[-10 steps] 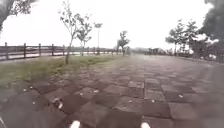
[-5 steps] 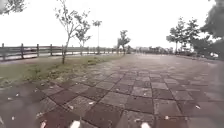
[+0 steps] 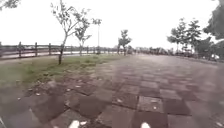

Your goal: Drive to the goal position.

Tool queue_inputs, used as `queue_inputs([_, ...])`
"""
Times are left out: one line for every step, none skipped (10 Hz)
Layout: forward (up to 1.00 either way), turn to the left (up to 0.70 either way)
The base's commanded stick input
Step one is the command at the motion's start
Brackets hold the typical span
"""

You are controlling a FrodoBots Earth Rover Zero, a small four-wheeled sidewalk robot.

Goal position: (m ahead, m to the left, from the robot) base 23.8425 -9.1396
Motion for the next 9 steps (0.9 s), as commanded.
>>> queue_inputs([0.70,0.00])
queue_inputs([0.70,0.00])
queue_inputs([0.70,0.00])
queue_inputs([0.70,0.00])
queue_inputs([0.70,0.00])
queue_inputs([0.70,-0.13])
queue_inputs([0.70,-0.35])
queue_inputs([0.70,-0.13])
queue_inputs([0.70,0.00])
